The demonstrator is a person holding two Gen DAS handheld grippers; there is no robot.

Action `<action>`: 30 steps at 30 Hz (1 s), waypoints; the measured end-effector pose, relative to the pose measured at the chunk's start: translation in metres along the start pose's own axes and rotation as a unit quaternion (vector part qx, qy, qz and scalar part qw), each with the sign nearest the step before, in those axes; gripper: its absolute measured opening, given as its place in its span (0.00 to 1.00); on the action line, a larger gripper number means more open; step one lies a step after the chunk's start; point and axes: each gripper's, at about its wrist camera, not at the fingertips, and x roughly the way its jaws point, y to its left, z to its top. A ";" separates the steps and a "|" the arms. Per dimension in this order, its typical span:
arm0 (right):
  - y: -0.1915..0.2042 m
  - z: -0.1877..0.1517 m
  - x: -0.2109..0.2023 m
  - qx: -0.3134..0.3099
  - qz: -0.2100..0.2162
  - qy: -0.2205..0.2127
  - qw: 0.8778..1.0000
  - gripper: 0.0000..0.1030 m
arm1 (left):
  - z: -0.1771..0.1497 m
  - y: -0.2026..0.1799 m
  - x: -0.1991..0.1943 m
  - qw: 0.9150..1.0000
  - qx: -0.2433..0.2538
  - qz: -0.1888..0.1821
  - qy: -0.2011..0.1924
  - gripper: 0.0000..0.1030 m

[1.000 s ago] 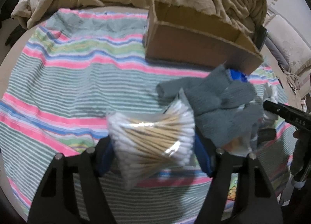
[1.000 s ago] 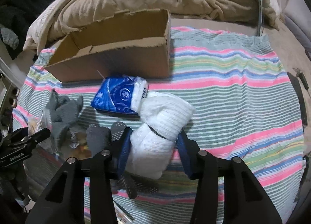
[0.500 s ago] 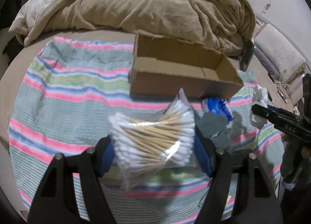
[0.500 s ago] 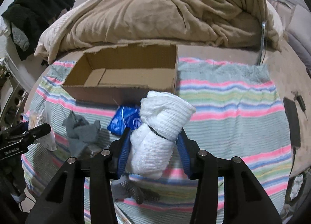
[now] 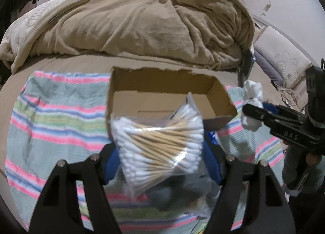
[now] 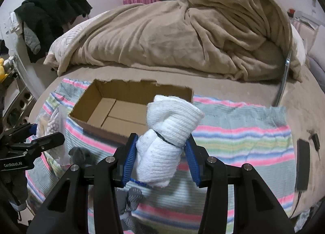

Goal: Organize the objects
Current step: 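Carry both items into the cardboard box and open both tools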

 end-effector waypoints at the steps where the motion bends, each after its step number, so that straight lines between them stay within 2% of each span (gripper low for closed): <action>1: -0.001 0.002 0.001 0.000 0.002 -0.002 1.000 0.47 | 0.004 -0.004 0.003 1.000 0.003 -0.002 -0.001 0.70; 12: -0.010 0.031 0.019 -0.005 0.018 -0.018 1.000 0.47 | 0.039 -0.029 0.035 0.999 0.022 -0.034 -0.005 0.70; 23: -0.017 0.031 0.048 -0.001 0.040 0.006 0.999 0.47 | 0.055 -0.035 0.077 0.999 0.021 -0.043 0.014 0.70; 30: -0.021 0.029 0.065 0.004 0.054 0.026 0.998 0.48 | 0.057 -0.029 0.107 0.997 0.002 -0.069 0.044 0.70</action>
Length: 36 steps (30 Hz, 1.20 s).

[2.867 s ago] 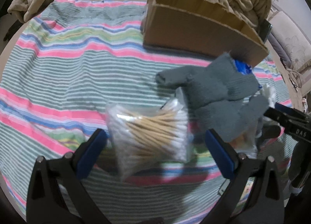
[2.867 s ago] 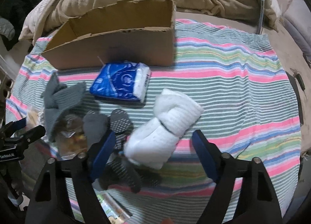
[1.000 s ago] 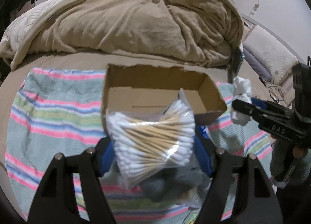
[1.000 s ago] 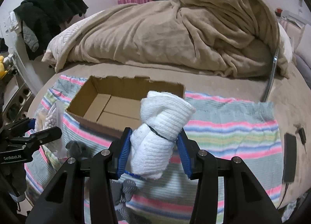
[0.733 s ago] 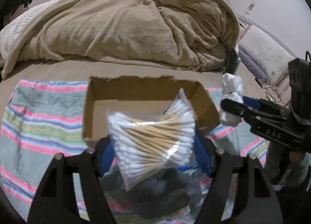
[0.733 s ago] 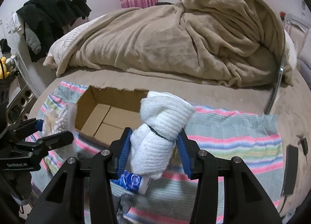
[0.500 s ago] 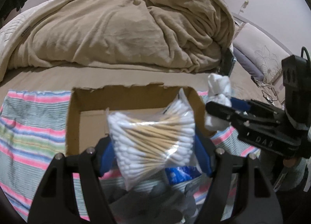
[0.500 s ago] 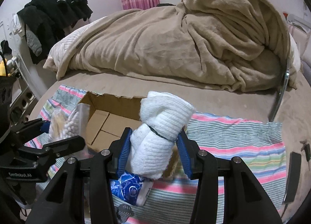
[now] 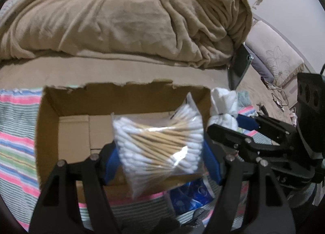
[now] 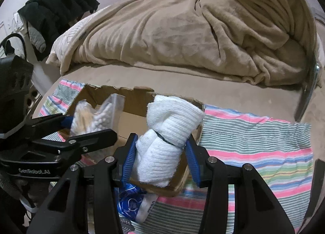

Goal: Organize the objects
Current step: 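Carry both items into the cardboard box and open both tools, then withdraw both tools from the box toward the remaining items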

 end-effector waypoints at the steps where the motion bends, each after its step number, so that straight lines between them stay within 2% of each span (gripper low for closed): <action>1: 0.000 0.000 0.001 0.001 0.002 0.001 1.000 0.49 | -0.001 0.001 0.001 1.000 -0.002 -0.004 0.000 0.71; 5: -0.002 0.001 0.000 0.005 0.004 -0.002 1.000 0.56 | 0.000 0.007 0.003 1.000 -0.014 -0.005 0.006 0.72; 8: -0.002 0.002 -0.003 0.007 0.004 -0.006 1.000 0.62 | 0.000 0.008 -0.003 1.000 -0.015 -0.007 0.002 0.81; 10: -0.001 0.002 -0.008 0.010 0.001 -0.010 1.000 0.67 | -0.001 0.007 -0.009 1.000 -0.015 -0.004 -0.003 0.84; 16: 0.003 -0.003 -0.028 0.016 -0.009 -0.016 1.000 0.67 | -0.007 0.007 -0.038 1.000 -0.007 0.019 -0.024 0.84; 24: 0.019 -0.027 -0.054 0.020 -0.016 -0.011 1.000 0.67 | -0.032 0.007 -0.085 0.998 0.004 0.042 -0.048 0.88; 36: 0.045 -0.065 -0.078 0.015 -0.019 0.002 1.000 0.67 | -0.074 0.014 -0.131 0.996 -0.026 0.052 -0.060 0.92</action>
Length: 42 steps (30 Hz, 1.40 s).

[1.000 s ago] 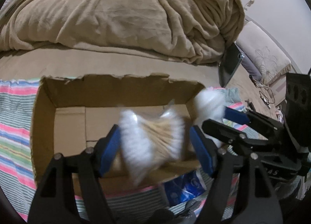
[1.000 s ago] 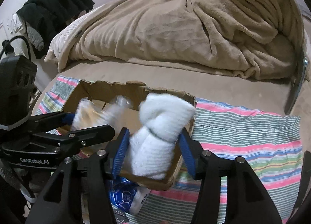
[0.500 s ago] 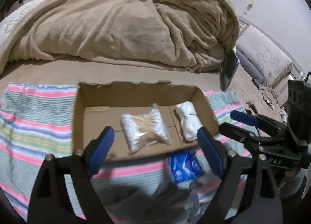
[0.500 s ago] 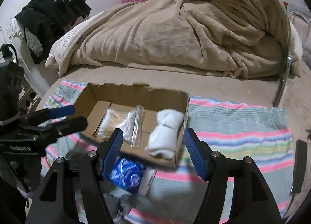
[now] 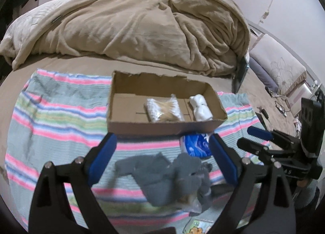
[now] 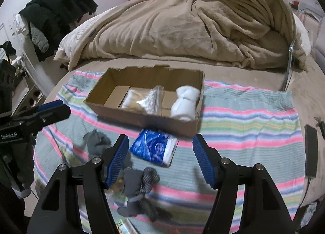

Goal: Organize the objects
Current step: 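Withdraw both tools from the box toward the remaining items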

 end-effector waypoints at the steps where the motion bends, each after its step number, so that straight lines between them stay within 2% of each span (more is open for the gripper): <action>1: 0.001 -0.003 -0.001 0.001 -0.001 0.002 1.000 0.67 | -0.003 0.000 -0.003 1.000 -0.004 0.000 0.002 0.92; 25: 0.039 -0.088 -0.001 -0.010 -0.007 0.070 0.997 0.67 | -0.084 0.018 -0.014 0.999 -0.018 0.010 0.044 0.93; 42: 0.063 -0.130 0.012 -0.030 -0.005 0.118 0.993 0.67 | -0.121 0.023 -0.010 0.996 -0.012 0.020 0.081 0.93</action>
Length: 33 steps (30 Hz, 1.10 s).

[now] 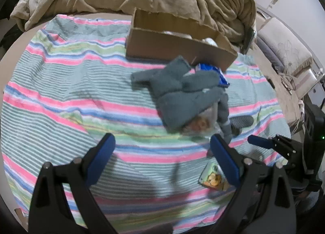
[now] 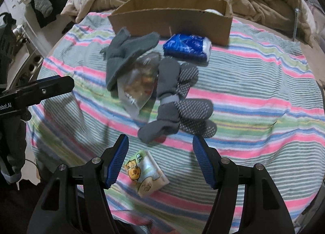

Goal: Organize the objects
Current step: 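Withdraw both tools from the box toward the remaining items, then grasp the cartoon tissue pack with the right tool while the left tool grasps the grey gloves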

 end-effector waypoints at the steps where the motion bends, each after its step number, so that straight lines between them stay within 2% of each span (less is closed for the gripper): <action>1: 0.001 -0.002 0.001 -0.002 0.000 0.003 1.000 0.67 | -0.001 0.000 0.000 1.000 0.001 0.000 0.002 0.93; 18: 0.016 -0.030 0.038 -0.039 0.017 0.082 0.996 0.67 | -0.022 0.008 0.011 1.000 -0.001 0.006 0.025 0.93; 33: 0.028 -0.043 0.053 -0.105 -0.027 0.120 0.987 0.67 | -0.029 0.013 0.015 0.999 -0.003 0.005 0.037 0.93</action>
